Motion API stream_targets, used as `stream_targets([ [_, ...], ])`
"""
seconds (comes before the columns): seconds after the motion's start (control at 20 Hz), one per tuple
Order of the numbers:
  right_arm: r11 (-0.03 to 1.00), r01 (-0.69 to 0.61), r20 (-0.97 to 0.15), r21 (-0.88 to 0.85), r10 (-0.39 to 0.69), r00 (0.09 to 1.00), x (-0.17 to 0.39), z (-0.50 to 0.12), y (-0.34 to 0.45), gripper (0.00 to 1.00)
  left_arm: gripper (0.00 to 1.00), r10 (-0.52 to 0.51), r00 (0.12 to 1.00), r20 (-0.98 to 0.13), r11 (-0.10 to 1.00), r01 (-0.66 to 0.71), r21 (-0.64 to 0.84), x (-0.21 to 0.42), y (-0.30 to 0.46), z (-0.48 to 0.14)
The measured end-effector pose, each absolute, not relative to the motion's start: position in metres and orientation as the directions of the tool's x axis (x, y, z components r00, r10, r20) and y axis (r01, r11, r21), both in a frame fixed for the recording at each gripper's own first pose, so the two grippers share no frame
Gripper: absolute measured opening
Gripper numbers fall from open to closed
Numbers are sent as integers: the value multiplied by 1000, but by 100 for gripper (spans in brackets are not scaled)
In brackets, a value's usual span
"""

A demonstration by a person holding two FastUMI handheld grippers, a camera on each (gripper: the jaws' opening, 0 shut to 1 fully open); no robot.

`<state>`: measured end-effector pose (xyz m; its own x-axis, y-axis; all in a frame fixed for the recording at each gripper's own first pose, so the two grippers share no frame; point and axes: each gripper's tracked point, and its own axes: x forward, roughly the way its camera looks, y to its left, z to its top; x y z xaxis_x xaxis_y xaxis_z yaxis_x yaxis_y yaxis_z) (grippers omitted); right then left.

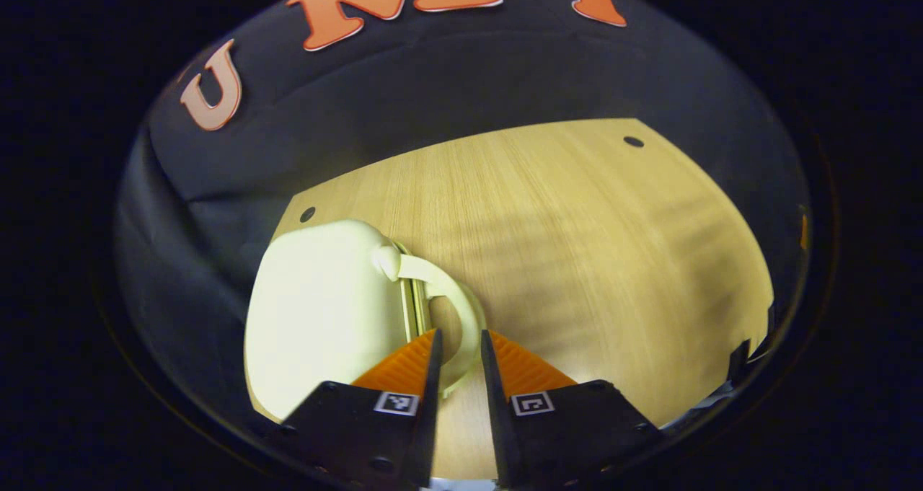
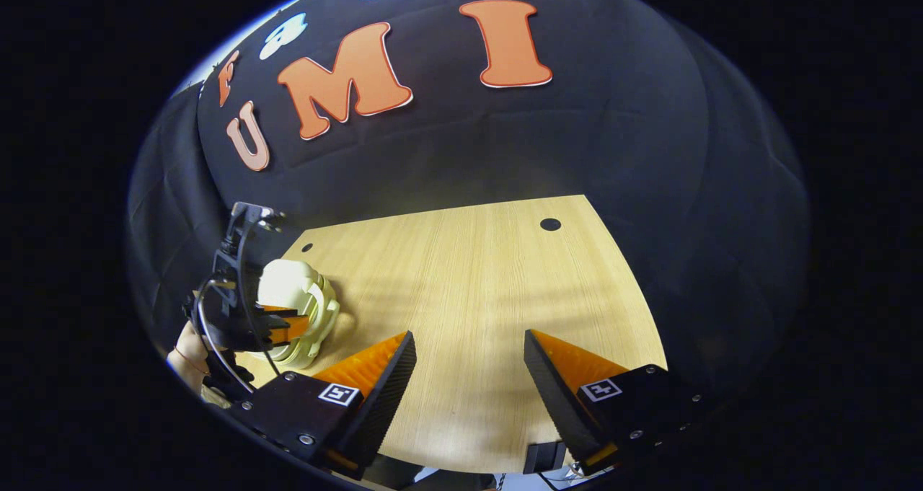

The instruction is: First open the suitcase, pack the skin care products into it, and then close the suitcase.

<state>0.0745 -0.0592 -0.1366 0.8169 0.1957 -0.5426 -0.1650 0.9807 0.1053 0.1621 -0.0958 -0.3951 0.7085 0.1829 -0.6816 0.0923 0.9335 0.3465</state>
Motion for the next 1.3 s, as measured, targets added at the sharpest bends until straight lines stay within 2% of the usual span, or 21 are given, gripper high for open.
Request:
stream_targets([
  [0.1,982,-161,-539,103,191,820,78,-135,-55,96,78,158,766,-623,937,82,339,160,-108,-367],
  [0.15,982,-155,-531,106,188,827,80,-131,-52,96,91,143,793,-593,937,83,338,159,-113,-349],
  [0.2,983,-151,-516,108,185,836,82,-125,-47,96,99,129,820,-558,938,82,338,159,-114,-330],
  [0.45,989,-122,-373,80,143,917,78,-80,-34,95,99,46,946,-320,947,60,314,143,-127,-213],
  [0.75,995,-103,-171,7,103,980,61,-23,-6,96,98,-42,999,-19,977,45,209,113,-102,-116],
  [1.0,992,-119,-46,-39,118,992,37,2,27,96,98,-21,997,74,996,15,85,99,-64,-93],
  [1.05,992,-111,-14,-60,110,994,31,7,30,100,98,-39,993,113,996,30,79,95,-60,-87],
  [1.1,992,-103,0,-67,103,995,27,9,33,100,98,-49,988,149,995,35,90,94,-58,-81],
  [1.15,993,-103,1,-66,103,995,23,10,37,95,97,-47,984,173,993,28,115,91,-53,-74],
  [1.2,993,-104,-8,-60,104,995,23,9,41,95,94,-43,983,180,990,17,142,90,-47,-74],
  [1.3,995,-90,-15,-51,90,996,26,8,43,95,96,-51,985,164,987,24,160,88,-42,-77],
])
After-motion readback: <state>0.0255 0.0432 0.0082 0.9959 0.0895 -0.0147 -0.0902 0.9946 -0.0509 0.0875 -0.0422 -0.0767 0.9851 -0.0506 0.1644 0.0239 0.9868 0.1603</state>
